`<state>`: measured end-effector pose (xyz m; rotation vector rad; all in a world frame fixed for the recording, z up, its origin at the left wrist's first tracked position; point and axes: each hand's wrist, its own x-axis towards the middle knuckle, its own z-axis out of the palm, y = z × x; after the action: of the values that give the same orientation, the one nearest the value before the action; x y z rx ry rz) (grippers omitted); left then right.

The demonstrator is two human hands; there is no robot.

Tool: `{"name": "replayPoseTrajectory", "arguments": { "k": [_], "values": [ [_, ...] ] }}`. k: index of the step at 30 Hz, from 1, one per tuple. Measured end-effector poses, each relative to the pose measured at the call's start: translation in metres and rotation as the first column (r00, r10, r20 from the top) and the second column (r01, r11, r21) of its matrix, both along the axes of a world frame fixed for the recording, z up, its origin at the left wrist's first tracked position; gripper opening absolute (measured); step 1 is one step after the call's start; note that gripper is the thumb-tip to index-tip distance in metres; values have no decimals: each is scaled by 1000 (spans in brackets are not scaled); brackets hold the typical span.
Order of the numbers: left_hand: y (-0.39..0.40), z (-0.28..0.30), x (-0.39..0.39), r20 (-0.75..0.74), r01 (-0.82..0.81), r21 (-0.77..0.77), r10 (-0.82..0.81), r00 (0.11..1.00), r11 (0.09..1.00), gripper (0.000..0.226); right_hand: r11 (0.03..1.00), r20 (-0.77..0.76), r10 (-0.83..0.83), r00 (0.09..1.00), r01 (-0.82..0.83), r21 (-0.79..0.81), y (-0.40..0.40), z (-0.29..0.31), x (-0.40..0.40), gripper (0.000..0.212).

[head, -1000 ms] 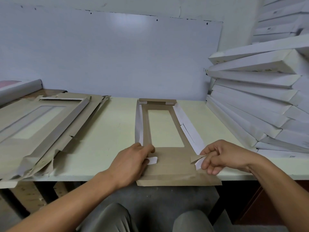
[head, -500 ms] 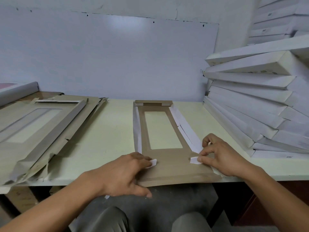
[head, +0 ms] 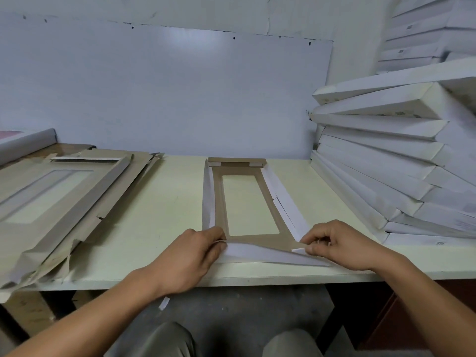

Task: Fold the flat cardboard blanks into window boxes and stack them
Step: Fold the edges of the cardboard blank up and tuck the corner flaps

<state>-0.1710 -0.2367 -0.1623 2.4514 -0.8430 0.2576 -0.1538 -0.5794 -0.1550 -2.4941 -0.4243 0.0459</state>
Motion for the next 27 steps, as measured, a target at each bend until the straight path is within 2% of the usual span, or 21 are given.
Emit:
{"name": "replayPoseTrajectory", "arguments": {
  "k": [4,8,13,17,22,25,27],
  "values": [
    [0,2,2,-45,-83,-75,80,996,994,25,992,-60,43,997,-36,125,-1,5,-1,16],
    [-3,6,4,2,-131,-33,131,991,991,22,974,-116,76,990,-49,221,-2,9,-3,14],
    [-4,9,7,-133,-215,-17,211,968,976,28,955,-182,123,976,-66,289,-5,8,-6,14],
    [-6,12,12,-210,-292,50,296,932,955,29,912,-253,124,959,-10,409,-5,10,-10,40],
    [-11,15,21,-217,-370,116,387,896,922,29,955,-152,27,988,20,296,1,1,-6,27],
    [-14,12,24,-180,-390,136,410,894,911,16,963,-83,-42,996,62,261,7,-4,-4,24],
    [-15,7,22,-63,-418,179,434,899,891,7,964,-26,-86,996,90,250,10,-10,-2,22]
  ]
}}
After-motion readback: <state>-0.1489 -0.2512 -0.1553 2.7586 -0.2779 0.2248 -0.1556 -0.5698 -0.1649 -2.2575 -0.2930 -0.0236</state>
